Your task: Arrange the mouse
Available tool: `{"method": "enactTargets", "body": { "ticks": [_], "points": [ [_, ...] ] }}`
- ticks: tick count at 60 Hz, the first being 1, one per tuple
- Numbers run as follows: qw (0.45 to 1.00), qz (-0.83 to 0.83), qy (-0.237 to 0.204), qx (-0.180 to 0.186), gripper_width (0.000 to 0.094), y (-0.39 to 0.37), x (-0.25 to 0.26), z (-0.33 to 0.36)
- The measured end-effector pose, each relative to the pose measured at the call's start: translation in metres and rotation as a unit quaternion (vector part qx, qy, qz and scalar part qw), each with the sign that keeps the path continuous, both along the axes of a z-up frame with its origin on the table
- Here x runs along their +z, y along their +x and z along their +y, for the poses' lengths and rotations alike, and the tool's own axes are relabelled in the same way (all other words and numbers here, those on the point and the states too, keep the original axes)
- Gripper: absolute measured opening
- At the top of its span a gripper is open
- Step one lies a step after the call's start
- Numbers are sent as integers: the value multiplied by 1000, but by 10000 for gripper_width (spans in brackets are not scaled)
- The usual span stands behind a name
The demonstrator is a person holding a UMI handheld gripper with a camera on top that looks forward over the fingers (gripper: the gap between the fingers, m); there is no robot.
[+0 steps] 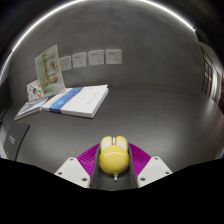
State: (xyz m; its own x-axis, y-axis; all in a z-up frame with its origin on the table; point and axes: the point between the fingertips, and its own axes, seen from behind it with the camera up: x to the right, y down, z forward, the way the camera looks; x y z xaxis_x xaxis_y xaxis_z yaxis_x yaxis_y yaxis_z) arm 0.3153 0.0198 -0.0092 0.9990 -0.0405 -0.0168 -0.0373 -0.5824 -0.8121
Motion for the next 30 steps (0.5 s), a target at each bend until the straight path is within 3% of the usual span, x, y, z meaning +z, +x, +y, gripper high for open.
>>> {"method": "enactTargets", "body": {
  "ticks": [1,2,8,13,18,24,30],
  "points": [
    [1000,1,0,-3,499,0,0,0],
    [1000,2,0,-6,446,0,1,1],
    [998,-1,5,-63,406,8,5,-3],
    [994,-2,60,-91,391,-2,54,-5],
    [987,-7,126,-104,388,-58,115,-17],
    [981,-25,178,-74,386,-168,174,-20],
    [980,4,197,-26,386,-309,190,-22]
  ]
}}
